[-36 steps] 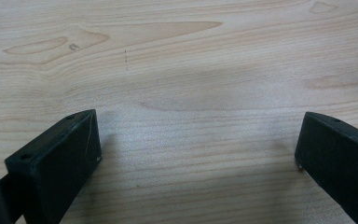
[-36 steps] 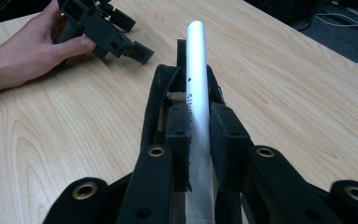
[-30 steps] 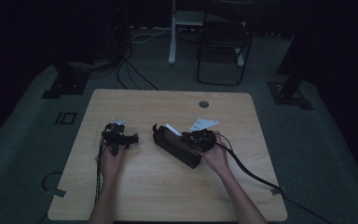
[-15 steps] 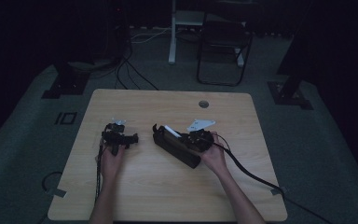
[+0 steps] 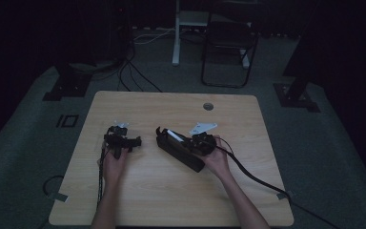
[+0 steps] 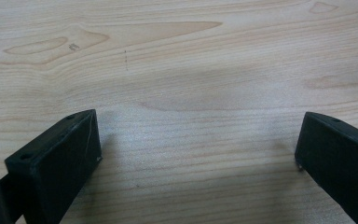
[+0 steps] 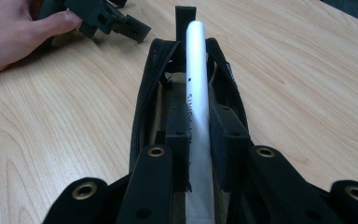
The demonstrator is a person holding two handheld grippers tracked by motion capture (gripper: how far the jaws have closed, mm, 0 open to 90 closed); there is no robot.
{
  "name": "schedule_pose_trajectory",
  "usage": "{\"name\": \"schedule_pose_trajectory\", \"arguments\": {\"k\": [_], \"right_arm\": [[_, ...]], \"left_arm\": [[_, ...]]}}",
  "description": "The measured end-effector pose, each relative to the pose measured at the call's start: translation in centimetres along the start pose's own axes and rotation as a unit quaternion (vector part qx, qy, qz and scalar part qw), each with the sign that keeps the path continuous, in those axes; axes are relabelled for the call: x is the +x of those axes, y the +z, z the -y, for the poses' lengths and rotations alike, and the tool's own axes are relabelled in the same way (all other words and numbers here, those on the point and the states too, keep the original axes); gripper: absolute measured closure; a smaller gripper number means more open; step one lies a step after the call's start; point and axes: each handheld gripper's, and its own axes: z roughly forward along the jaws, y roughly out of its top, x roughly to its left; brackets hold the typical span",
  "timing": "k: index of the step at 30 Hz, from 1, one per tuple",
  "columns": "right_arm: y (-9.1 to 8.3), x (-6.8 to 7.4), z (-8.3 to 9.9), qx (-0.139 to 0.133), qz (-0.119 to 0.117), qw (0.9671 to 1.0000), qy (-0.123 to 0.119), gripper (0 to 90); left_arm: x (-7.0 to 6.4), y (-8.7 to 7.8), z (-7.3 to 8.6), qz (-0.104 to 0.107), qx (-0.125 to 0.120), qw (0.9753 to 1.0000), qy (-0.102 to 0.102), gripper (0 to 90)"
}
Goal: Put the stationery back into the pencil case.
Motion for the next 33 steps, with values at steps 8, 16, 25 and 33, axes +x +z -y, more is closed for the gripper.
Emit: {"name": "schedule_pose_trajectory", "arguments": {"k": [8, 16, 25, 33], "right_arm": [[0.2, 0.0, 0.1, 0.005, -0.003, 1.0000, 0.002, 78.5], [0.2, 0.2, 0.1, -0.001, -0.015, 0.9999, -0.001, 66.5], [-1.3, 0.4, -0.4, -0.040, -0.001, 0.9992, 0.004, 51.8], [-2.2, 1.0, -0.4, -0.041, 0.016, 0.9990, -0.009, 49.4]], "left_arm": [[0.0, 0.0, 0.0, 0.000, 0.000, 1.0000, 0.000, 0.5], [0.0, 0.0, 0.0, 0.000, 0.000, 1.0000, 0.000, 0.5], [0.0, 0.0, 0.0, 0.000, 0.000, 1.0000, -0.001, 0.5], [0.0, 0.0, 0.0, 0.000, 0.000, 1.0000, -0.001, 0.5]]}}
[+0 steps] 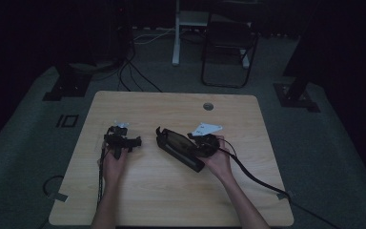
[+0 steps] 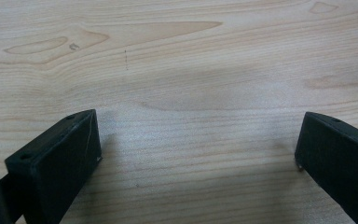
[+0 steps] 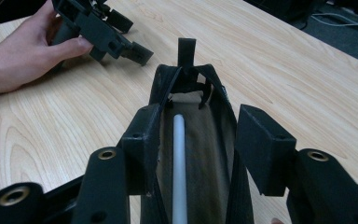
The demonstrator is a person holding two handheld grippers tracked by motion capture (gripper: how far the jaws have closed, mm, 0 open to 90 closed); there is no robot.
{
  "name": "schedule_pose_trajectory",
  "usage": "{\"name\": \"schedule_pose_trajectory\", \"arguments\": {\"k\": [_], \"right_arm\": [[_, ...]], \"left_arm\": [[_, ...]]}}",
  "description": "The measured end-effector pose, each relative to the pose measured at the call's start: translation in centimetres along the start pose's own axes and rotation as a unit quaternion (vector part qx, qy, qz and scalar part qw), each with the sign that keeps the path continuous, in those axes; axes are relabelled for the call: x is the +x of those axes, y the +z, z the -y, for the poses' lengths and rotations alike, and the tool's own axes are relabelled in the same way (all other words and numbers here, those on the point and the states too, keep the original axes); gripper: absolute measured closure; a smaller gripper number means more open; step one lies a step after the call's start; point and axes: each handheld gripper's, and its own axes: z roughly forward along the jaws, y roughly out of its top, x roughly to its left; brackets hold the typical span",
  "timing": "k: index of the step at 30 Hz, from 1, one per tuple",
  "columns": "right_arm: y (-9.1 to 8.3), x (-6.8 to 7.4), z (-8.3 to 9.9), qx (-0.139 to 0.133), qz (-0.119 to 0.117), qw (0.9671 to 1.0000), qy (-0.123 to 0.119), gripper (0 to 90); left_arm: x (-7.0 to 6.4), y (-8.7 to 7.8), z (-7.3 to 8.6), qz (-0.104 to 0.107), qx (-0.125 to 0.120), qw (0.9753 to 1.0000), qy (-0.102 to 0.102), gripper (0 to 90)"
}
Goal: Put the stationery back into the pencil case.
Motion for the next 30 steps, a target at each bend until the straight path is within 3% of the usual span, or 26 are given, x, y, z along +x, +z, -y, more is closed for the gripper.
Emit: {"name": "schedule_pose_trajectory", "arguments": {"k": [19, 25, 30], "right_arm": [[-2.7, 1.4, 0.1, -0.008, 0.012, 0.9996, -0.025, 46.6], [-3.9, 1.0, 1.8, -0.007, 0.020, 0.9997, -0.013, 45.2], [-4.7, 0.5, 4.4, 0.011, 0.037, 0.9992, -0.009, 41.0]], "left_arm": [[0.0, 0.0, 0.0, 0.000, 0.000, 1.0000, 0.000, 0.5], [0.0, 0.0, 0.0, 0.000, 0.000, 1.0000, 0.000, 0.5], [0.0, 0.0, 0.0, -0.001, 0.000, 1.0000, -0.001, 0.5]]}}
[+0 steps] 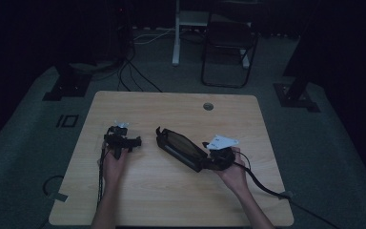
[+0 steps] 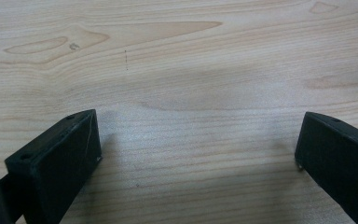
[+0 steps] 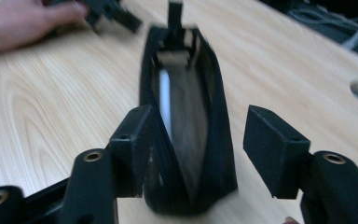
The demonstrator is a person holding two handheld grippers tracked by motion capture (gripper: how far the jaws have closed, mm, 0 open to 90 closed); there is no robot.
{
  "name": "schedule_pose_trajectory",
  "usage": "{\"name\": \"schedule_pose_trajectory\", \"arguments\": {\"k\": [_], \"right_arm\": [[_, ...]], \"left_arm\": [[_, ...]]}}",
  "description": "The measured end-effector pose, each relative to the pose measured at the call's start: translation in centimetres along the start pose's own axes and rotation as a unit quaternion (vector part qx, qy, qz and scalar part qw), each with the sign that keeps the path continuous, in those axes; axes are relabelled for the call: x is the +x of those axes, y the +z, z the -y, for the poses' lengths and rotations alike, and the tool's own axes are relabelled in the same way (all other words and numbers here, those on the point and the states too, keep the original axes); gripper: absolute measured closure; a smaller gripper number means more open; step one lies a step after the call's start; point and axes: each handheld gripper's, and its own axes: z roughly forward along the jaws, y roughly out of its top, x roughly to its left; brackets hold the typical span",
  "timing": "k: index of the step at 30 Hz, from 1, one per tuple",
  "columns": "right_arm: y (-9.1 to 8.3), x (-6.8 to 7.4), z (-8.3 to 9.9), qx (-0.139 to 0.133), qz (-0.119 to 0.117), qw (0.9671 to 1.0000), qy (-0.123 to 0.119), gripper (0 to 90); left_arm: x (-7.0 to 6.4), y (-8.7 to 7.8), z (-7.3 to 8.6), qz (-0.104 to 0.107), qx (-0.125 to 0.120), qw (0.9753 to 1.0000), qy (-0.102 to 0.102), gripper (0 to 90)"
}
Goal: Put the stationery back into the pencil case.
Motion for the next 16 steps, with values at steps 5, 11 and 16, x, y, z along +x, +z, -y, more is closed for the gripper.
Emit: {"name": "schedule_pose_trajectory", "arguments": {"k": [5, 11, 16], "right_arm": [[0.4, -1.2, 4.6, 0.044, 0.024, 0.9984, 0.027, 33.7], [0.8, -2.4, 8.5, 0.084, 0.041, 0.9943, 0.052, 30.3], [0.4, -3.2, 9.5, 0.081, 0.048, 0.9935, 0.062, 29.7]], "left_arm": [[0.0, 0.0, 0.0, 0.000, 0.000, 1.0000, 0.000, 0.5], [0.0, 0.0, 0.0, 0.000, 0.000, 1.0000, 0.000, 0.5], [0.0, 0.0, 0.0, 0.000, 0.000, 1.0000, 0.000, 0.6]]}}
